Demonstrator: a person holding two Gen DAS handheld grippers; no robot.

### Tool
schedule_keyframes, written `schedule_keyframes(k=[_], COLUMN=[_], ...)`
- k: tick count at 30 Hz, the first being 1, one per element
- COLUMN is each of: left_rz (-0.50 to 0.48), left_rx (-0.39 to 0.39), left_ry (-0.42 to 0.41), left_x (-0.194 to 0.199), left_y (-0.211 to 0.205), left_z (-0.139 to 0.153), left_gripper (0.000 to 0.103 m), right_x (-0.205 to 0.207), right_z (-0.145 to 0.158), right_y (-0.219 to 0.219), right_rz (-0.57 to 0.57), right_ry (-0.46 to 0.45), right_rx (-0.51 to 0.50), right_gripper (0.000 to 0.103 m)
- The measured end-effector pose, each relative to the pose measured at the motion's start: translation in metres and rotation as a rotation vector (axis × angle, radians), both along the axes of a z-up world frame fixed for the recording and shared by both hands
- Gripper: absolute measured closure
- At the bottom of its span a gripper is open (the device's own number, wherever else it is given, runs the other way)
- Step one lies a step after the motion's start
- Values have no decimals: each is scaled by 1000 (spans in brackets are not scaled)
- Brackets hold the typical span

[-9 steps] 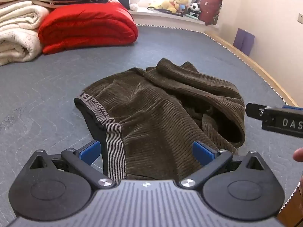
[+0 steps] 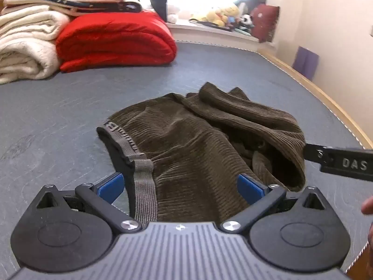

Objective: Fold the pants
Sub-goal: 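Move both tools toward the crumpled brown corduroy pants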

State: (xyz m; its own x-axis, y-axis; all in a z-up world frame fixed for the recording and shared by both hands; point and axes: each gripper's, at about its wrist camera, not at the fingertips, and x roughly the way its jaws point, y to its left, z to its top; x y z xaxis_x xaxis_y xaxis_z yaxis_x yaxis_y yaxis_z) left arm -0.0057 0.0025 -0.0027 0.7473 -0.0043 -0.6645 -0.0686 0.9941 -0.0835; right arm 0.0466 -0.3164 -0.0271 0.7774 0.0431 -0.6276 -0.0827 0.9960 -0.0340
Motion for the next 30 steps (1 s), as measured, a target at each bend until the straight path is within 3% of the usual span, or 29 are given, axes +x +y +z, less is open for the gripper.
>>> schedule_keyframes(k=[7,14,18,22,30], left_rz=[-15,-50,-45,-37,-49], left_rx=[-38,1,-33,-24,-38], left_ry=[32,81,110,120,61], left_x=[-2,8,10,12,5], left_y=[8,0,1,2,1], left_z=[3,-6,-8,-8,-1], left_gripper=[0,0,0,0,0], right_x=[1,0,0,1,0], right_z=[-6,-8,-7,-8,-9], right_y=[-1,2,1,1,4], right_rz=[3,13,2,2,19], right_ry=[31,41,42,50,51], right_rx=[10,7,7,16,18], right_gripper=[13,13,15,24,33])
